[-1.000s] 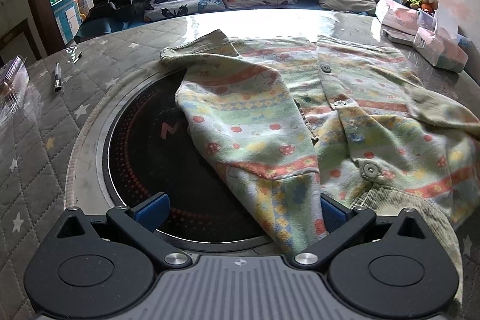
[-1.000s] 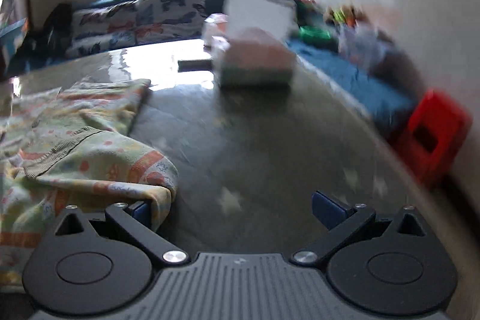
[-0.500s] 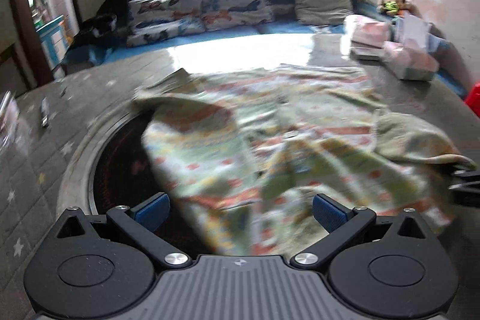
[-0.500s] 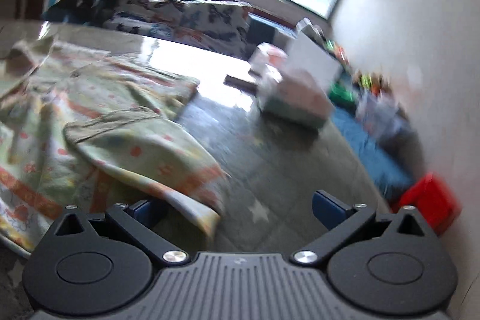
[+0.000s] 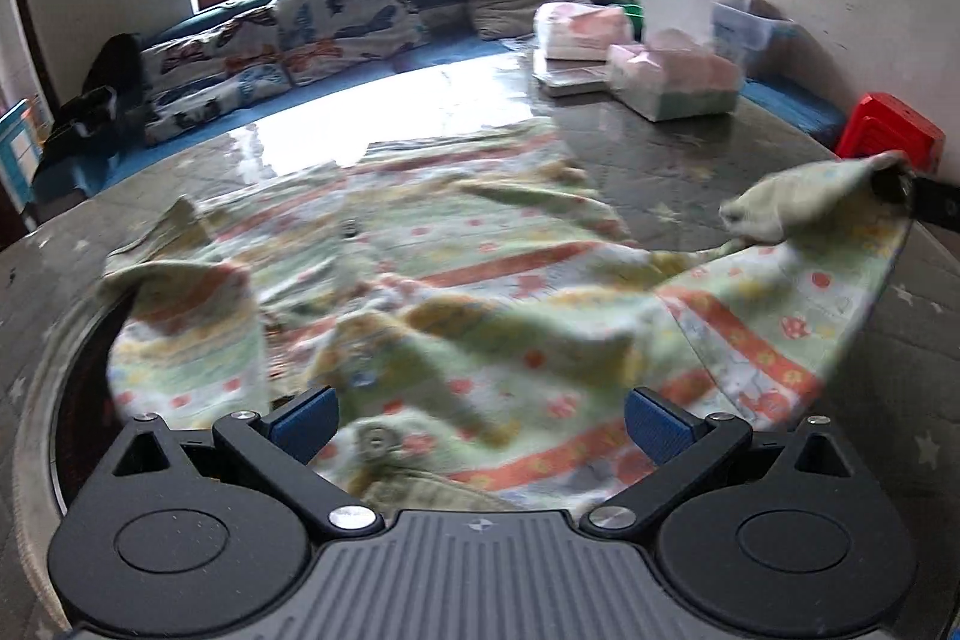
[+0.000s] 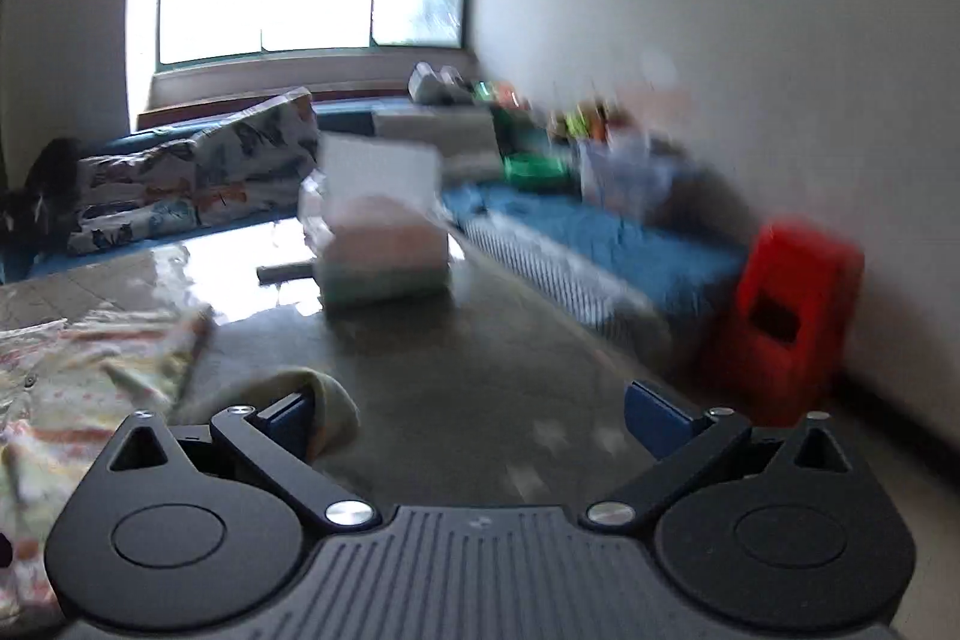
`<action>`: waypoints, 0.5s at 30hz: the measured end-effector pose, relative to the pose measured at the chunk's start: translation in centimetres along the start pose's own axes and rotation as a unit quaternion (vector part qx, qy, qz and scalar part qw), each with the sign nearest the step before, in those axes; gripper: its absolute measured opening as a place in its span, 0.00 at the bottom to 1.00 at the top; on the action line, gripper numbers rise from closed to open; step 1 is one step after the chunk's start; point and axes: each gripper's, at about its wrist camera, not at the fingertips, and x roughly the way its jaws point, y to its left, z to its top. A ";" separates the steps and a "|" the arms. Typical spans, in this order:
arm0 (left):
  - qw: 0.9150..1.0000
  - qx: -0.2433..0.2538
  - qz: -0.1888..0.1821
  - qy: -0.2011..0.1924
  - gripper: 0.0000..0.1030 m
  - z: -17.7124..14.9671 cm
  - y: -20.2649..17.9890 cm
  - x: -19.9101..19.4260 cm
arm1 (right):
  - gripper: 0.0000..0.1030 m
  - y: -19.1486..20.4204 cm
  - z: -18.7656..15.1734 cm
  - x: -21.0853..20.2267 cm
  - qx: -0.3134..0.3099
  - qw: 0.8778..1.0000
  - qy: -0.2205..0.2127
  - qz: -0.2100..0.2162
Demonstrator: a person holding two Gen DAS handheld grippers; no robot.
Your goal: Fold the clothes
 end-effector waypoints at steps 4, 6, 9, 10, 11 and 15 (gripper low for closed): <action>1.000 0.019 -0.011 0.008 1.00 -0.1 -1.5 0.7 | 1.00 -3.6 -1.4 1.2 0.077 0.993 0.084 0.024; 0.999 0.028 -0.015 0.012 1.00 -0.1 -2.2 1.0 | 1.00 -3.7 -2.1 1.1 0.062 0.994 0.087 0.027; 0.999 0.042 -0.020 0.009 1.00 0.3 -3.2 0.9 | 1.00 -2.7 -2.8 0.2 0.017 0.997 0.073 0.019; 0.999 0.046 -0.023 0.006 1.00 0.5 -3.6 0.8 | 1.00 -3.0 -2.7 0.4 0.032 0.997 0.074 0.021; 0.998 0.050 -0.026 0.004 1.00 0.7 -4.1 0.8 | 1.00 -3.3 -2.6 0.6 0.046 0.996 0.075 0.024; 0.997 0.071 -0.034 0.012 1.00 0.9 -5.6 1.9 | 1.00 -5.1 -2.7 1.1 0.115 0.987 0.097 0.052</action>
